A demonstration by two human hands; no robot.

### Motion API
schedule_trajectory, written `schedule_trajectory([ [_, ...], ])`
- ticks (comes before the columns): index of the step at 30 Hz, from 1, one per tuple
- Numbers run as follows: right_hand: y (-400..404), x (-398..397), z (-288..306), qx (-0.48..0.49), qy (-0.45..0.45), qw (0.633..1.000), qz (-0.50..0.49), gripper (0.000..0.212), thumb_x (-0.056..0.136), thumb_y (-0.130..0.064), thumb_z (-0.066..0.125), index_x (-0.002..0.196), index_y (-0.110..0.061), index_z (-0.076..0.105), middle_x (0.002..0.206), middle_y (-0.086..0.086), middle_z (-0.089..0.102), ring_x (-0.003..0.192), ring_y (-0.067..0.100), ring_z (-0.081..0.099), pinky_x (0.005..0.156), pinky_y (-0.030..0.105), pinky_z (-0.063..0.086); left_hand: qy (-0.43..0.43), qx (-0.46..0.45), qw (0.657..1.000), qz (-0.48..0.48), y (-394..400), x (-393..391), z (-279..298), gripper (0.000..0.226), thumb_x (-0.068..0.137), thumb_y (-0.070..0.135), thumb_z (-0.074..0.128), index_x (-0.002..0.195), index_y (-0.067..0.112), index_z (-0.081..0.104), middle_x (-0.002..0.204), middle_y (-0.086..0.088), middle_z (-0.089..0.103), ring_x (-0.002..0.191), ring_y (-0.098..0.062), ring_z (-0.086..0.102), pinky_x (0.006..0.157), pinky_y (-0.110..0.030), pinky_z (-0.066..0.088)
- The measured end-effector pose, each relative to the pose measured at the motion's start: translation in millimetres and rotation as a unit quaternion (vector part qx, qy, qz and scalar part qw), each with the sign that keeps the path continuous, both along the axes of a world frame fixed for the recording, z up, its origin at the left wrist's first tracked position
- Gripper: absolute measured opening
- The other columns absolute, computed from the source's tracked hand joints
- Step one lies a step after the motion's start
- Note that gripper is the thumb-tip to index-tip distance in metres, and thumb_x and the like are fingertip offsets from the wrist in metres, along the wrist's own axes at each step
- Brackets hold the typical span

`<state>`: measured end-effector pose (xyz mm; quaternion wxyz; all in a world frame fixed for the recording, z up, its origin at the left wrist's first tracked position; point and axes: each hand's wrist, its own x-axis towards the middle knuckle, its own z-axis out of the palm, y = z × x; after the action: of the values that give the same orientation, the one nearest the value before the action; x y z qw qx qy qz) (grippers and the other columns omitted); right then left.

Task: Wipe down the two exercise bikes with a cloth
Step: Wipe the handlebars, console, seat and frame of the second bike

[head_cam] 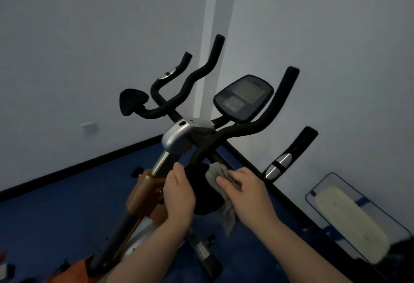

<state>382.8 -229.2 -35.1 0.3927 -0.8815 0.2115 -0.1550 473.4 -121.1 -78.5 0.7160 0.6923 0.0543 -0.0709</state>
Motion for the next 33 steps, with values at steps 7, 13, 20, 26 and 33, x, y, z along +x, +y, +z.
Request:
schedule_trajectory([
  [7, 10.7, -52.1, 8.2, 0.271, -0.036, 0.962, -0.022, 0.018, 0.095, -0.034, 0.058, 0.096, -0.03, 0.075, 0.093, -0.007, 0.075, 0.09, 0.007, 0.07, 0.074, 0.018, 0.054, -0.133, 0.049, 0.989, -0.036, 25.5, -18.5, 12.0, 0.024, 0.096, 0.023, 0.056, 0.103, 0.045, 0.052, 0.109, 0.023, 0.049, 0.112, -0.02, 0.049, 0.099, -0.047, 0.043],
  [13, 40.3, -90.2, 12.1, 0.334, -0.073, 0.94, 0.004, 0.027, 0.087, -0.044, 0.055, 0.102, -0.031, 0.073, 0.099, -0.006, 0.074, 0.093, 0.007, 0.069, 0.072, 0.014, 0.052, -0.331, 0.048, 0.915, -0.227, 62.2, -69.0, 31.6, 0.041, 0.088, 0.043, 0.055, 0.129, 0.048, 0.05, 0.128, 0.027, 0.049, 0.124, -0.011, 0.049, 0.099, -0.052, 0.044],
  [20, 41.1, -136.4, 28.7, 0.37, -0.044, 0.926, 0.061, 0.027, 0.091, -0.043, 0.05, 0.1, -0.034, 0.073, 0.1, -0.002, 0.073, 0.097, 0.01, 0.069, 0.075, 0.017, 0.052, -0.202, -0.003, 0.903, -0.379, 61.6, -129.8, 43.4, 0.041, 0.082, 0.05, 0.063, 0.122, 0.04, 0.058, 0.114, 0.01, 0.063, 0.112, -0.013, 0.059, 0.095, -0.041, 0.05],
  [26, 37.0, -178.2, 32.4, 0.327, -0.035, 0.944, 0.044, 0.036, 0.089, -0.061, 0.05, 0.099, -0.034, 0.073, 0.099, -0.009, 0.074, 0.094, 0.003, 0.068, 0.072, 0.011, 0.05, -0.189, 0.003, 0.921, -0.341, 52.8, -163.0, 48.8, 0.028, 0.074, 0.037, 0.075, 0.099, 0.03, 0.065, 0.098, 0.009, 0.07, 0.093, -0.007, 0.066, 0.081, -0.025, 0.055],
  [33, 40.3, -213.5, 32.9, 0.261, -0.033, 0.963, 0.063, 0.032, 0.075, -0.058, 0.071, 0.098, -0.036, 0.067, 0.097, -0.01, 0.072, 0.089, 0.006, 0.069, 0.071, 0.017, 0.053, -0.185, 0.012, 0.907, -0.378, 66.6, -189.8, 56.9, 0.047, 0.065, 0.041, 0.076, 0.108, 0.026, 0.064, 0.103, 0.009, 0.071, 0.096, -0.009, 0.069, 0.082, -0.029, 0.058],
])
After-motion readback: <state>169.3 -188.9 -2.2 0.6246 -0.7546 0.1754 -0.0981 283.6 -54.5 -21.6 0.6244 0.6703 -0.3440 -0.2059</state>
